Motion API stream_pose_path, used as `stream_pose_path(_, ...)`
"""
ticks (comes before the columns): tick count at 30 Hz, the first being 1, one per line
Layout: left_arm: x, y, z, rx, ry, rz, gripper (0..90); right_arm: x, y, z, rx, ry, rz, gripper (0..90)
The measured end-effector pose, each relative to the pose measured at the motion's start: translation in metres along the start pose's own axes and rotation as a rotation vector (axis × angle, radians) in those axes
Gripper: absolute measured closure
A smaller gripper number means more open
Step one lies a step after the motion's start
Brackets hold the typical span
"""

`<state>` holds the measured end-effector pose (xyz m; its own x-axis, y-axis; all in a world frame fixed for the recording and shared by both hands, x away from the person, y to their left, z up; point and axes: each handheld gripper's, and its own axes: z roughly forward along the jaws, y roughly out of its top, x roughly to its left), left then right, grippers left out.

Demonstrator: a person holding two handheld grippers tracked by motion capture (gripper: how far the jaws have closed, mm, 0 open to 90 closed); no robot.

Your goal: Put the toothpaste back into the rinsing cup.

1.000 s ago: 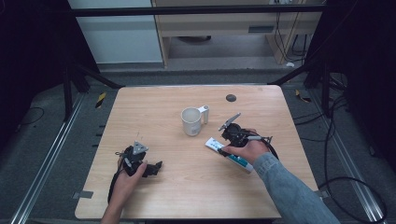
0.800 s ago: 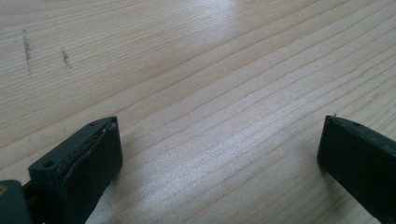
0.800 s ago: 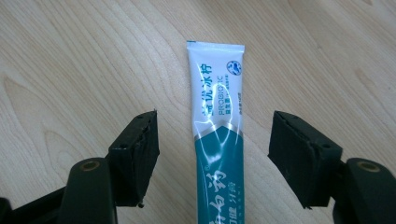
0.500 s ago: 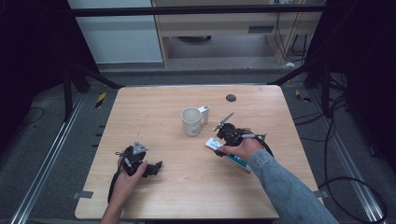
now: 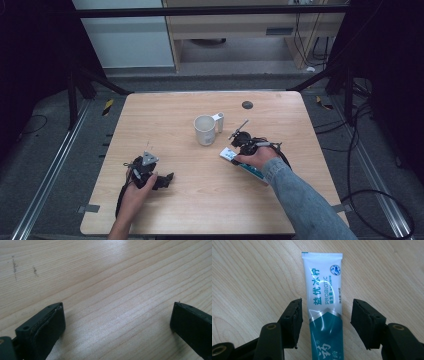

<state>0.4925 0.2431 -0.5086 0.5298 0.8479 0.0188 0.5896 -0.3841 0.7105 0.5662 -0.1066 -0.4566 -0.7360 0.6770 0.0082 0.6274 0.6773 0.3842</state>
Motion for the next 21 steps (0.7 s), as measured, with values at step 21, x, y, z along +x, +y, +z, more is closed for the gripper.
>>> stream_pose_path(21,0.0,0.0,0.0,0.0,0.001,0.0,0.0,0.001,0.003,0.013,0.061,0.008,0.002,46.3)
